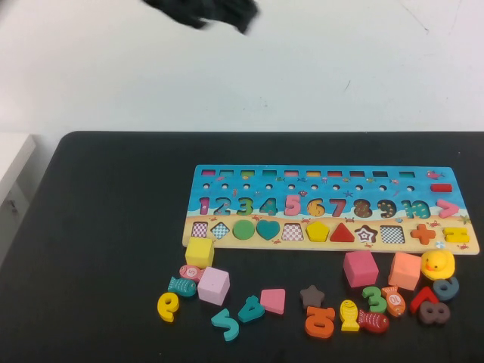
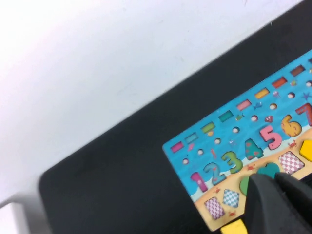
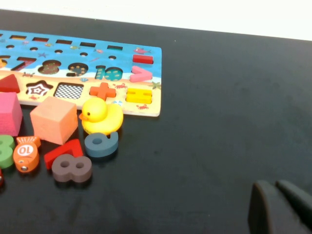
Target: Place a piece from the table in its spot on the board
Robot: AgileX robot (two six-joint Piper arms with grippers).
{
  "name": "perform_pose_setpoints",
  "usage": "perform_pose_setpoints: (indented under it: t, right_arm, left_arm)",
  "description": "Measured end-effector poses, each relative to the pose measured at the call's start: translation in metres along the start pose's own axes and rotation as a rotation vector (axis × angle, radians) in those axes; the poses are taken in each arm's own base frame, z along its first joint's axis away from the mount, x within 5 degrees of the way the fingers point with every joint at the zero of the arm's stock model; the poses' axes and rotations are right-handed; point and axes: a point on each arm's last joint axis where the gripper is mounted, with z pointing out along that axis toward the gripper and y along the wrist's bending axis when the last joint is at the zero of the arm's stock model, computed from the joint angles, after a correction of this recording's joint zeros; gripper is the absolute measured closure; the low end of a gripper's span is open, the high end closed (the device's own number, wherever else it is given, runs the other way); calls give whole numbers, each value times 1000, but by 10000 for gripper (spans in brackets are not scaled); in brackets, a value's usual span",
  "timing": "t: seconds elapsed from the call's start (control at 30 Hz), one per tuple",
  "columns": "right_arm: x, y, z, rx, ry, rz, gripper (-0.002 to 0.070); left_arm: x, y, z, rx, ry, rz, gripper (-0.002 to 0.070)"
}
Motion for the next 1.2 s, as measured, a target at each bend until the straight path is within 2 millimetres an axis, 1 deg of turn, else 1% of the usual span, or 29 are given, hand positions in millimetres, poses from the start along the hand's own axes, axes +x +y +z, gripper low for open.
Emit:
perform_pose_setpoints:
  t: [0.07, 0.13, 0.17, 0.27, 0.37, 0.5, 0.63, 0.73, 0.83, 0.9, 0.97, 1.07, 1.17, 1.2]
  right_arm:
    - [0, 0, 0, 0, 0, 0, 658]
    - [0, 0, 0, 0, 0, 0, 657]
    - [0, 0, 0, 0, 0, 0, 658]
    - [0, 0, 0, 0, 0, 0, 658]
    - [0, 0, 0, 0, 0, 0, 658]
    - [0, 0, 0, 0, 0, 0, 657]
    - [0, 0, 0, 0, 0, 0, 658]
    - [0, 0, 0, 0, 0, 0, 658]
    - [0, 0, 0, 0, 0, 0, 658]
    - [0, 0, 0, 0, 0, 0, 658]
    - [0, 0, 0, 0, 0, 0, 658]
    - [0, 0, 0, 0, 0, 0, 658]
    - [0, 0, 0, 0, 0, 0, 657]
    - [0, 0, 0, 0, 0, 0, 658]
  left_arm:
    - [6, 7, -26, -9, -30, -6, 676]
    - [14, 15, -59, -22, -76, -16, 676]
    - [18, 19, -72, -25, -95, -21, 676]
    - [34, 30, -117, -38, -164, -39, 676]
    - [55, 37, -152, -48, -211, -51, 676]
    - [87, 45, -184, -73, -239, -57, 676]
    - [136, 49, -215, -77, -269, -68, 676]
    - [174, 50, -233, -80, -318, -96, 676]
    - [214, 51, -243, -100, -348, -119, 676]
    - [238, 50, -244, -108, -369, -132, 676]
    - [256, 46, -235, -105, -384, -143, 676]
    - [270, 37, -212, -86, -434, -158, 676]
    - [274, 27, -188, -67, -520, -144, 676]
    - [275, 23, -178, -60, -541, -131, 676]
